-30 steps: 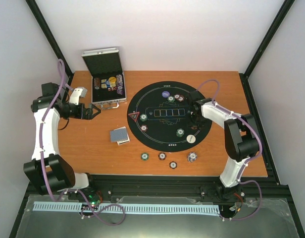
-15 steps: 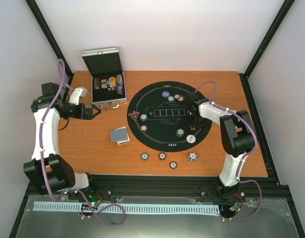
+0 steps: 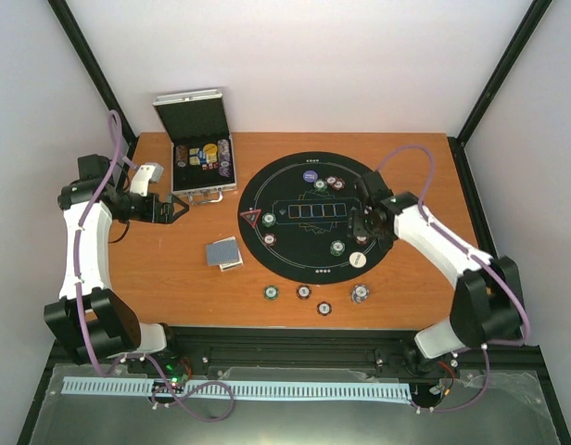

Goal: Distribute texas hold em gaming equipment

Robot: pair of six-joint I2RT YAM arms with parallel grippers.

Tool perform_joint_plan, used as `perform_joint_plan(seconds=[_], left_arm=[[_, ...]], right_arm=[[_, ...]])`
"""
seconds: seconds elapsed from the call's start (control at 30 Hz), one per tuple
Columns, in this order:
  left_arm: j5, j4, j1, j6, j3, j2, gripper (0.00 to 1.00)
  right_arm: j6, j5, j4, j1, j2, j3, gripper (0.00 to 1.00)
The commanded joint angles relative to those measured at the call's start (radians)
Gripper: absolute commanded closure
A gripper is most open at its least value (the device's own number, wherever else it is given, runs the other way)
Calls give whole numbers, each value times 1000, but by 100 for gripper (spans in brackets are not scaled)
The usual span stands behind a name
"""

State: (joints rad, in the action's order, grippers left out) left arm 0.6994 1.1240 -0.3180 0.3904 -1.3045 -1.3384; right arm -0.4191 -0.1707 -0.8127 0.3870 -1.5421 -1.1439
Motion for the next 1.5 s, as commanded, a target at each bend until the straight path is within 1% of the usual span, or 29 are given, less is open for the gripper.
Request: perform_joint_plan(seconds=[0.0,0.13,0.23,0.43,0.63,0.77,0.97,1.07,1.37,1.47], left_arm=[[28,9,-1,12,-38,9,0],[32,4,-1,9,-35,5,0],[31,3,-1,9,-34,-1,0],[28,2,-1,11,-35,1,0],[22,10,-1,16,-46,2,0],[16,13,-1,18,-50,1,0],[22,11,-1,13,-56,-3,0],[20,10,-1,14,-57,-5,0],[20,8,-1,17,-53,-5,0],[17,8,-1,17,-50,-5,0]], right_arm=[[-115,-21,-96,79,156,125,19],[-203,1,-152,159,260,199,17],[-270,31,-164,214,296,253,17],[-325,74,-124,290,289,347,17],[-325,76,-81,320,220,379,18],[-314,56,-73,321,189,381,22],[-305,53,-57,320,166,390,32],[-304,49,-55,320,167,395,38],[-300,51,-63,320,177,400,49],[-300,55,-67,320,183,398,55]])
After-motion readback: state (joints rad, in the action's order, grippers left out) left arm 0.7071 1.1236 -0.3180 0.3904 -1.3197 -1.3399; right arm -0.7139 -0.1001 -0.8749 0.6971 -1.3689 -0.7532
